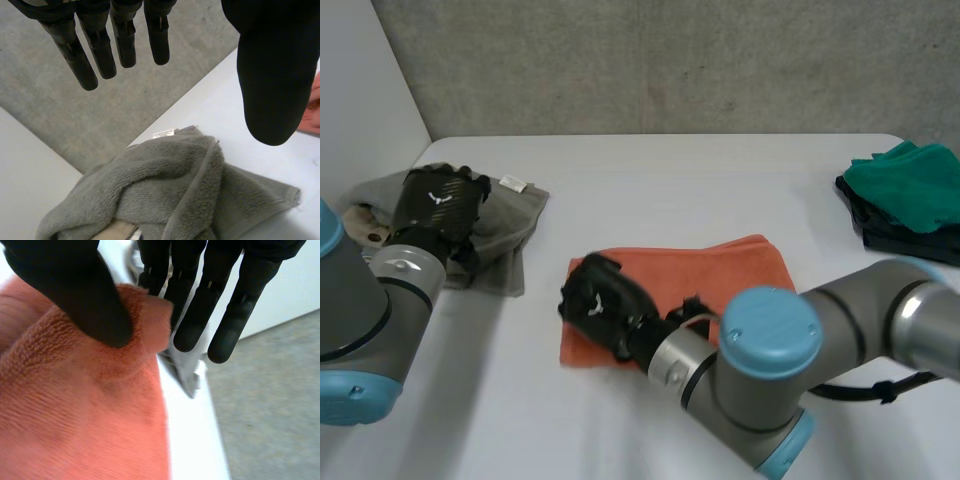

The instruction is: Fold the laundry.

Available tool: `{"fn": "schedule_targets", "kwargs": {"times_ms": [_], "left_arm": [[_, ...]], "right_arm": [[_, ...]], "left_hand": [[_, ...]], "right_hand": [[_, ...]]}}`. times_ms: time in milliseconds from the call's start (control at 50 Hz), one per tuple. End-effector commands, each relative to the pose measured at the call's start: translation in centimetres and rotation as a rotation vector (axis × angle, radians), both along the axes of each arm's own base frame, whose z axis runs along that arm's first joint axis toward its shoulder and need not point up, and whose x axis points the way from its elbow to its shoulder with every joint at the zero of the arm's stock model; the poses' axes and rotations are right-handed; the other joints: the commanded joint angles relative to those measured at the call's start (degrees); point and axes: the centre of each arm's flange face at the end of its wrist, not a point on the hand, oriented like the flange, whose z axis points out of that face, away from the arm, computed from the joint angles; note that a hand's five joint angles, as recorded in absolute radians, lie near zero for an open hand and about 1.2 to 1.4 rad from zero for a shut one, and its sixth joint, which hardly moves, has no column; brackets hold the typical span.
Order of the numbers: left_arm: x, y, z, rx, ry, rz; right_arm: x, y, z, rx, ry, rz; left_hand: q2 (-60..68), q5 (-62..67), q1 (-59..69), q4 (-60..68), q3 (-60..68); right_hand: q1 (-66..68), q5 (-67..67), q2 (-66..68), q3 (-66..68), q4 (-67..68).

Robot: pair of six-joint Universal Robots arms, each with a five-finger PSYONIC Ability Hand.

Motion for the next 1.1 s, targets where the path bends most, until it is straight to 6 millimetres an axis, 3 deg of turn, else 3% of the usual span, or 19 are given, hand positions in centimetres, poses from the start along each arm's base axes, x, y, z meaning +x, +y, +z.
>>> {"fn": "schedule_targets", "kwargs": {"times_ms": [20,60,140,300,420,440,520,580,660,760,800,840,900,940,960,980,1000,1040,1100], "left_arm": [[-1.5,0.8,0.3,-0.015,0.004,-0.05],[-1.8,0.8,0.6,-0.027,0.009,-0.061],[-3.3,1.5,1.3,-0.054,0.019,-0.109],[-7.9,3.9,0.2,-0.038,0.017,-0.253],[-9.5,4.8,-1.0,-0.015,0.004,-0.298],[-9.6,4.9,-1.1,-0.013,0.003,-0.299],[-9.4,5.0,-1.3,-0.004,-0.001,-0.295],[-9.1,5.1,-1.2,0.0,-0.004,-0.29],[-8.4,4.9,0.3,-0.031,0.01,-0.269],[-6.4,4.2,1.4,-0.052,0.021,-0.207],[-5.5,4.0,1.8,-0.057,0.024,-0.182],[-5.2,4.0,1.7,-0.053,0.022,-0.172],[-4.6,3.8,1.2,-0.037,0.015,-0.155],[-4.4,3.9,0.9,-0.026,0.01,-0.152],[-4.4,3.9,0.9,-0.026,0.012,-0.15],[-4.4,3.9,0.8,-0.024,0.012,-0.15],[-4.4,3.9,0.8,-0.021,0.016,-0.15],[-4.4,3.8,1.0,-0.022,0.038,-0.148],[-4.5,3.5,1.6,-0.026,0.096,-0.143]], "right_arm": [[-1.4,-0.6,1.3,0.065,-0.035,-0.089],[-3.4,-3.2,4.3,0.101,-0.126,-0.228],[-8.4,-7.1,6.3,0.224,-0.201,-0.457],[-13.9,-7.3,2.7,0.494,-0.06,-0.646],[-16.7,-8.1,0.6,0.494,0.025,-0.731],[-17.0,-8.3,0.3,0.483,0.043,-0.741],[-18.0,-9.7,-0.2,0.401,0.114,-0.778],[-17.9,-10.9,0.8,0.321,0.077,-0.794],[-15.6,-11.6,3.5,0.172,0.002,-0.748],[-7.5,-6.1,6.9,0.064,-0.078,-0.447],[-5.6,-4.3,6.2,0.068,-0.072,-0.356],[-3.1,-1.5,3.8,0.092,-0.034,-0.21],[-1.3,1.5,0.9,0.092,0.045,-0.075],[-0.9,1.8,0.3,0.082,0.062,-0.058],[-0.9,1.8,0.1,0.079,0.067,-0.06],[-0.9,1.8,0.3,0.088,0.06,-0.063],[-1.0,1.8,0.3,0.104,0.053,-0.071],[-1.0,1.9,0.7,0.155,0.013,-0.075],[-2.5,-0.7,4.8,0.291,-0.162,-0.173]], "left_hand": [[-0.5,0.5,-1.7,-0.1,-1.0],[-0.7,0.3,-1.8,-0.3,-1.2],[-0.7,0.3,-1.8,-0.3,-1.2],[-0.7,0.3,-1.8,-0.3,-1.2],[-1.0,0.0,-2.2,-0.6,-1.5],[-1.0,0.0,-2.2,-0.6,-1.5],[-1.0,0.0,-2.2,-0.6,-1.5],[-1.0,0.0,-2.2,-0.6,-1.5],[-1.0,0.0,-2.2,-0.6,-1.5],[-1.0,0.0,-2.2,-0.6,-1.5],[-1.0,0.0,-2.2,-0.6,-1.5],[-1.0,0.0,-2.2,-0.6,-1.5],[-1.0,0.0,-2.2,-0.6,-1.5],[-1.2,-0.2,-2.3,-0.8,-1.7],[-1.5,-0.5,-2.7,-1.1,-2.0],[-2.5,-1.5,-3.7,-2.1,-3.0],[-3.0,-2.0,-4.2,-2.6,-3.5],[-3.1,-2.0,-4.2,-2.6,-3.6],[-2.9,-1.9,-4.0,-2.4,-3.4]], "right_hand": [[-37.5,-39.2,-38.0,-38.3,-39.4],[-42.7,-44.3,-43.2,-43.5,-44.6],[-42.7,-44.3,-43.2,-43.5,-44.6],[-42.7,-44.3,-43.2,-43.5,-44.6],[-41.3,-43.0,-41.8,-42.1,-43.2],[-36.3,-37.9,-36.8,-37.0,-38.1],[27.1,25.5,26.7,26.4,25.3],[27.3,25.7,26.8,26.5,25.4],[27.3,25.7,26.8,26.5,25.4],[27.3,25.7,26.8,26.5,25.4],[27.3,25.7,26.8,26.5,25.4],[27.3,25.7,26.8,26.5,25.4],[27.3,25.7,26.8,26.5,25.4],[27.3,25.7,26.8,26.5,25.4],[20.9,19.2,20.4,20.1,19.0],[-12.5,-14.2,-13.0,-13.3,-14.4],[-24.2,-25.8,-24.6,-24.9,-26.0],[-28.3,-30.0,-28.8,-29.1,-30.2],[-42.7,-44.3,-43.2,-43.5,-44.6]]}}
